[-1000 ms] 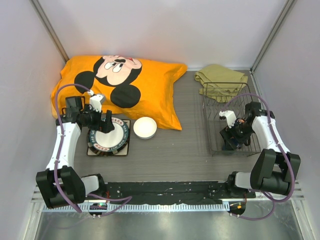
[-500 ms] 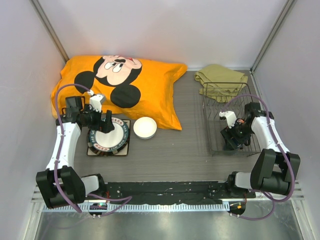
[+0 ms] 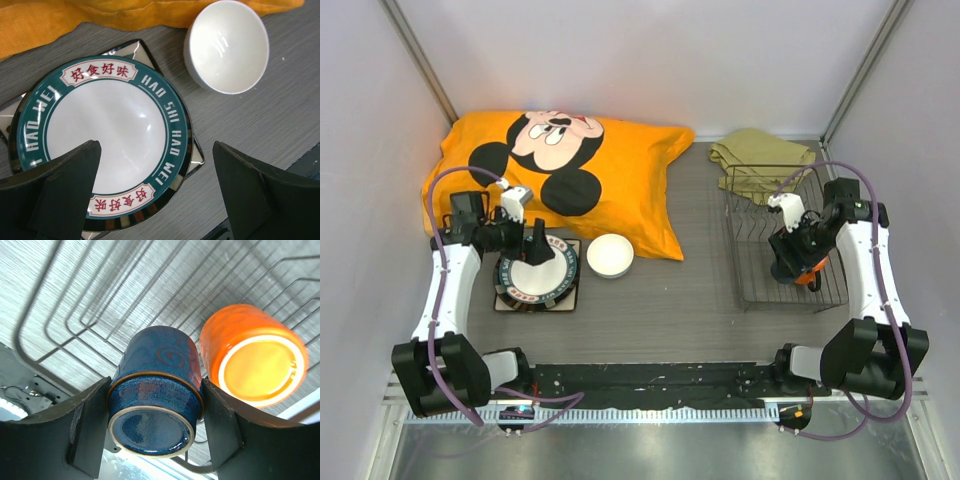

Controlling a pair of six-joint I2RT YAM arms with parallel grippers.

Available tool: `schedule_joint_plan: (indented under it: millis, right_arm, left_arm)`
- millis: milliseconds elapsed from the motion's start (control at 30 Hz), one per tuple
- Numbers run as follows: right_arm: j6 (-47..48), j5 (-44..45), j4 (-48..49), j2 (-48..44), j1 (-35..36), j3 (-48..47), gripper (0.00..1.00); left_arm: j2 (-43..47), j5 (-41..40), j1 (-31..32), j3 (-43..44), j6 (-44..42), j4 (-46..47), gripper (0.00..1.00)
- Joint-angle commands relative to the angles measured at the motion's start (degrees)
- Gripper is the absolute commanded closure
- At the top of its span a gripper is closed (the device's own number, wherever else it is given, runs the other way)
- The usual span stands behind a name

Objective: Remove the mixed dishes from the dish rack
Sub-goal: Pick up the cup from the dish rack, then place the cup at the center of the board.

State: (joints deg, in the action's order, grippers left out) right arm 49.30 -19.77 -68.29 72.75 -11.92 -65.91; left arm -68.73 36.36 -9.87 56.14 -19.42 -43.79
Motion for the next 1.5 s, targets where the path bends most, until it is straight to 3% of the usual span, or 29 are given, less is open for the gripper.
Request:
schedule_joint_plan:
  millis: [0,133,300,467,667,933,1133,1467]
  right_arm:
    - [-0.9,-4.2,-4.9,-2.2,0.6,-6.5,0.99]
    - [-1.9,-9.1,-7.5,-2.0,1.6,-11.7,0.99]
    - [-9.7,-14.2,-7.0,-1.0,8.5,-20.5,0.99]
    - [-21.5,-11.6,4.8,-1.4,22.9,-23.7,0.99]
    - [-30.7,-11.8,18.2,-1.3,30.3,-23.7,0.99]
    - [-35.7,-12.8,24.4,2.2,36.4,-24.5,0.99]
    - [-35.6,-10.1,25.6,2.5,39.7,-24.6,0.99]
    - [-35.7,-9.6,26.9,1.5,41.1,-23.6,0.99]
  left_arm:
    - [0.2,9.3,0.2,4.8,1.5,-1.7,0.0]
    - [-1.8,18.5,1.6,8.5,5.0,-3.2,0.0]
    - [-4.3,21.7,8.3,13.2,10.6,-1.6,0.0]
    - [-5.0,21.6,16.1,16.3,19.0,5.0,0.0]
    - [-7.8,24.2,23.3,20.0,31.5,15.7,0.0]
    - [-15.3,24.4,33.6,23.6,38.5,24.3,0.01]
    - [-22.1,26.1,36.3,27.3,42.5,27.8,0.03]
    - [-22.9,32.4,38.3,26.7,47.5,34.8,0.12]
